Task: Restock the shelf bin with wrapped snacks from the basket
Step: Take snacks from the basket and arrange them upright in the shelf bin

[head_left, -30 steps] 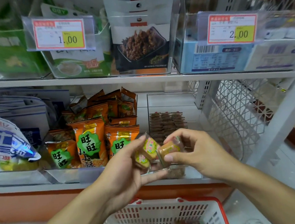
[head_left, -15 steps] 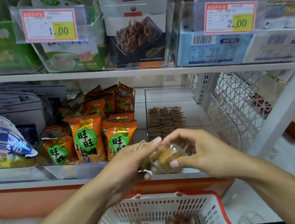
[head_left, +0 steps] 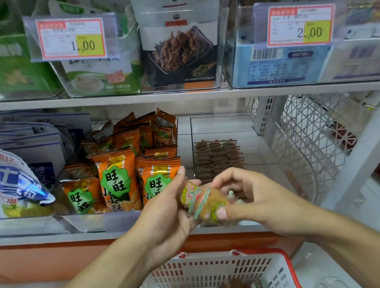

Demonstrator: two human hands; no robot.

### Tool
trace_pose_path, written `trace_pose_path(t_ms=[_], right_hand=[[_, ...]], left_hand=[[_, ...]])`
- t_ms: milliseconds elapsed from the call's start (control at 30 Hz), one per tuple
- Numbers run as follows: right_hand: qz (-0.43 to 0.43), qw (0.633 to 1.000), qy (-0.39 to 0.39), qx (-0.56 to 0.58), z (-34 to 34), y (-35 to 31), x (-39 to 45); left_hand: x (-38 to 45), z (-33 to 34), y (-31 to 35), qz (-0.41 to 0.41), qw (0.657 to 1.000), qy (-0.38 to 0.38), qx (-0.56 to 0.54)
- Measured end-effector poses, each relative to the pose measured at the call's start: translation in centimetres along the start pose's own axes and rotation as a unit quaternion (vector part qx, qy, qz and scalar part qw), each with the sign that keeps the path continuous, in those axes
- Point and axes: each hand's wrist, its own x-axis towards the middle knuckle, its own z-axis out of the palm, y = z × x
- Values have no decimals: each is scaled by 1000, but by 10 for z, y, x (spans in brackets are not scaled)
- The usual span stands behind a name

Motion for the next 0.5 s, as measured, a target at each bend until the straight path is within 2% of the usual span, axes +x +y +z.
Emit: trace_pose_path(t_ms=[67, 133, 200, 267, 333, 400, 500], right_hand=[[20, 998, -15, 52, 4, -1, -1], [55, 981, -7, 185, 12, -3, -1], [90, 940, 7, 330, 23, -5, -2], [98, 901, 8, 424, 34, -6, -2], [107, 896, 32, 431, 43, -7, -2], [117, 898, 46, 421, 50, -5, -3], [112, 892, 14, 438, 58, -6, -4]], left_hand=[[-3, 2, -1, 20, 1000, -5, 5], [-3, 4, -2, 76, 997, -14, 6], [-2, 4, -4, 143, 989, -21, 25], [-2, 3, -7, 208, 975, -11, 76], [-2, 0, -9, 279, 948, 13, 156], [-3, -1, -11, 344, 905, 32, 248], [-2, -3, -16, 393, 866, 30, 309]])
